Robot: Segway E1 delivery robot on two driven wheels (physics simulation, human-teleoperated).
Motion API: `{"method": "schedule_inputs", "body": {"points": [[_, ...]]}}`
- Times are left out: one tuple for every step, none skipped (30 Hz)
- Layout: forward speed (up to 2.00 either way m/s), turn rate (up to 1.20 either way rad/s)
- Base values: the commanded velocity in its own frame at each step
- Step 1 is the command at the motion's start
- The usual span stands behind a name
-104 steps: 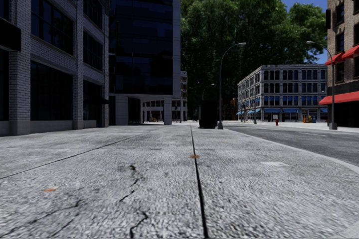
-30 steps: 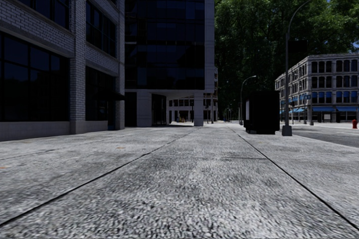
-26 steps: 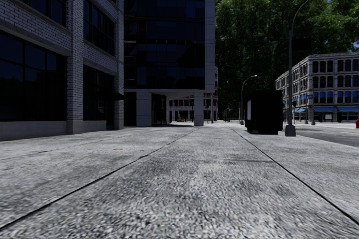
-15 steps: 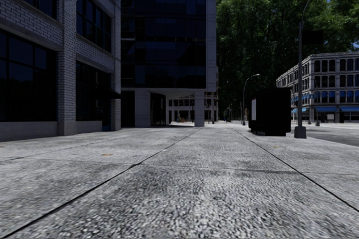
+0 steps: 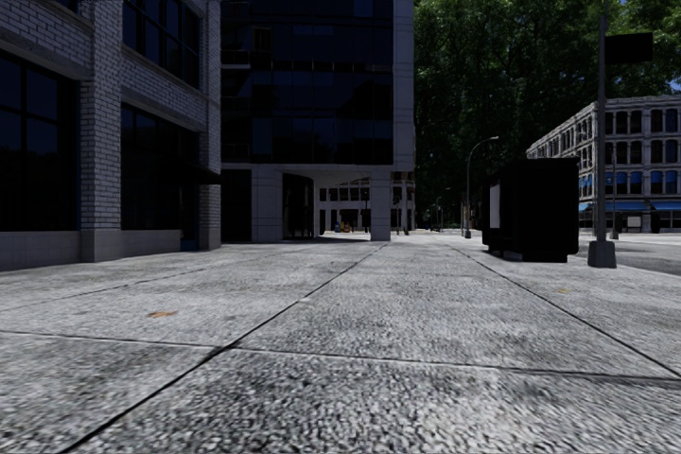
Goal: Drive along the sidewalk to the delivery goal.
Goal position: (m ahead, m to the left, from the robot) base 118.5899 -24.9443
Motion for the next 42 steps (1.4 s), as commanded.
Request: {"method": "schedule_inputs", "body": {"points": [[2.0,-1.03],[2.0,-1.15],[2.0,-1.18],[2.0,-0.42],[2.0,-0.25],[2.0,-0.25],[2.0,-0.16],[2.0,-0.13],[2.0,-0.12],[2.0,-0.12],[2.0,-0.13],[2.0,-0.22],[2.0,-0.47],[2.0,-0.92],[2.0,-1.2],[2.0,-1.2],[2.0,-0.5],[2.0,-0.07],[2.0,-0.02],[2.0,-0.01],[2.0,0.0],[2.0,0.0],[2.0,0.0],[2.0,0.0],[2.0,0.0],[2.0,-0.45],[2.0,-1.2],[2.0,-1.2],[2.0,-1.15],[2.0,-0.13],[2.0,-0.03],[2.0,-0.01],[2.0,-0.01],[2.0,0.0],[2.0,0.0],[2.0,0.0],[2.0,0.0],[2.0,0.0],[2.0,0.0],[2.0,0.0],[2.0,0.0],[2.0,0.0]]}}
